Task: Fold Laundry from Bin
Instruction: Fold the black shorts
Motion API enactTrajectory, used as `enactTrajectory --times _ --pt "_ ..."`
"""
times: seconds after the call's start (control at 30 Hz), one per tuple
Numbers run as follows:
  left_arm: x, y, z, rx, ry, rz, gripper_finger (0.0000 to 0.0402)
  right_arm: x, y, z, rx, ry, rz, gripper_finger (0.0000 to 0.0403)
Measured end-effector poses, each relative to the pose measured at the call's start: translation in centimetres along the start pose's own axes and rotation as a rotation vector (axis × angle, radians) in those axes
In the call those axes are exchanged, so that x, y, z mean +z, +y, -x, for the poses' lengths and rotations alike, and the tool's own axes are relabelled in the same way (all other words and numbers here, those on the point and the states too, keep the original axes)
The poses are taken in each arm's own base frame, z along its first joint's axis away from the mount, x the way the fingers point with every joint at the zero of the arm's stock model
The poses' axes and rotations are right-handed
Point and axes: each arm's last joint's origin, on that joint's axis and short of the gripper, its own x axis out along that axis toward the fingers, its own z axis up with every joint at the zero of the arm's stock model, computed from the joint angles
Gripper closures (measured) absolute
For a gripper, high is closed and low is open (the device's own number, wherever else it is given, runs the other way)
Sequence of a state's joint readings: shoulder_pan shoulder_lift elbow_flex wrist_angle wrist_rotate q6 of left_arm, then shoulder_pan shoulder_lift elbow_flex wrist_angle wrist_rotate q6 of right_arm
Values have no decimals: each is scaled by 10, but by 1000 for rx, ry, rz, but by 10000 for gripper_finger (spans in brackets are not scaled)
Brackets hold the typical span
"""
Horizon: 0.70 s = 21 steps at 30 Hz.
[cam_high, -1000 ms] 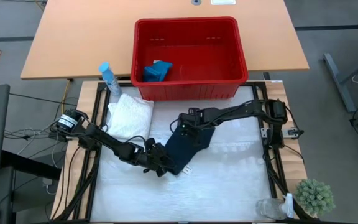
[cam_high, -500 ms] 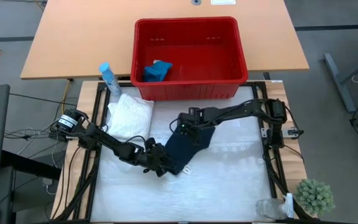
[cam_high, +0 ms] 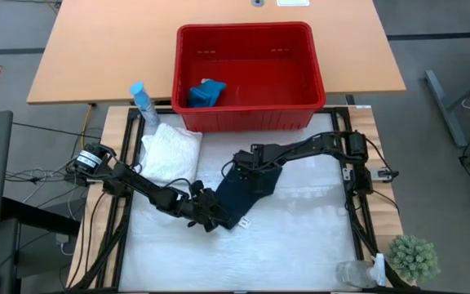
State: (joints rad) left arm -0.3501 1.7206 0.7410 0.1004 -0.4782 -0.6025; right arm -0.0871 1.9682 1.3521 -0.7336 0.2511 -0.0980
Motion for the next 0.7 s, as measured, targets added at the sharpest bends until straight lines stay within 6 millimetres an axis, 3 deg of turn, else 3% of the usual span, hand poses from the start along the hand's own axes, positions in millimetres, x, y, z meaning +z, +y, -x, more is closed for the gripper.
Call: enactTrajectory --times 0.17,0.37,0.7 --pt "0 0 0 0 5 -11 402 2 -5 7 -32 20 -13 387" --pt "0 0 0 -1 5 -21 402 13 -22 19 -96 -19 -52 363" --pt "0 0 0 -1 6 -20 401 19 -52 12 -48 -111 -152 366"
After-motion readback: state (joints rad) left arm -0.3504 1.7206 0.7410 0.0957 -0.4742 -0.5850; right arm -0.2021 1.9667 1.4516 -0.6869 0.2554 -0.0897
